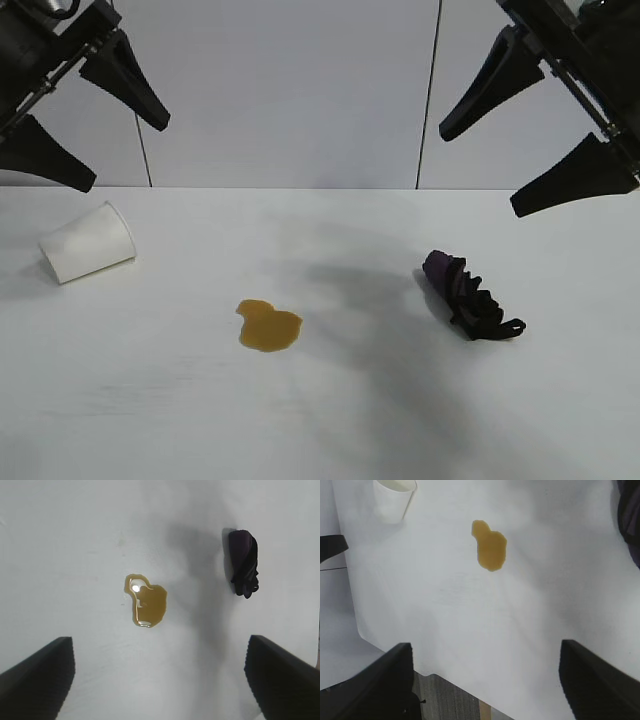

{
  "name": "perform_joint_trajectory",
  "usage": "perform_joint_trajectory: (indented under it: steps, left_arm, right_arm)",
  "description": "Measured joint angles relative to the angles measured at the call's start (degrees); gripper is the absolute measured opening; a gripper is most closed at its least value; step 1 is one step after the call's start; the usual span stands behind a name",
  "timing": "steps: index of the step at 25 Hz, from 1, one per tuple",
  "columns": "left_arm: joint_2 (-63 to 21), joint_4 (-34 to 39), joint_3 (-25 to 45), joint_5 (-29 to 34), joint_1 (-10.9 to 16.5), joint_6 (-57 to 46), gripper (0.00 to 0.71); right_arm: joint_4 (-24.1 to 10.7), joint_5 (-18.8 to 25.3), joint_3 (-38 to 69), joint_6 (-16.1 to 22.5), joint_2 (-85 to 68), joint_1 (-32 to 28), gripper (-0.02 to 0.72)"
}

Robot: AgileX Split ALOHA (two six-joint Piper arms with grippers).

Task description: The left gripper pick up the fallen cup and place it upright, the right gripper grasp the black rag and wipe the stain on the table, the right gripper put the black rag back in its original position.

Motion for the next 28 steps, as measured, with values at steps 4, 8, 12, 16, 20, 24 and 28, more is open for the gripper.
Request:
perform_joint_trajectory:
  steps: [4,8,12,16,20,24,28]
  left_arm:
    - [0.00,-0.40,-0.13,-1.47,0.00,0.28,0.663]
    - [0.04,1.63,-2.73,-1.11,0.00,3.48,0.663]
    - [0.04,7.03,-8.16,4.18,-0.74,16.65,0.663]
    - [0.04,16.07,-13.55,8.06,-3.25,27.61,0.663]
    - [0.04,30.25,-15.32,7.36,-7.06,31.96,0.663]
    - [1.45,40.85,-15.42,6.02,-10.90,32.55,0.663]
    - [5.63,44.99,-15.60,4.20,-13.40,32.24,0.663]
  right_arm:
    - [0.00,0.00,0.00,0.00,0.00,0.00,0.554]
    - [0.00,-0.05,0.00,0.00,0.00,0.00,0.554]
    - [0.00,-0.05,0.00,0.00,0.00,0.00,0.554]
    - [0.00,-0.11,0.00,0.00,0.00,0.00,0.554]
    - [0.00,-0.11,0.00,0.00,0.00,0.00,0.554]
    - [0.00,-0.16,0.00,0.00,0.00,0.00,0.554]
    - [0.00,-0.16,0.00,0.00,0.00,0.00,0.554]
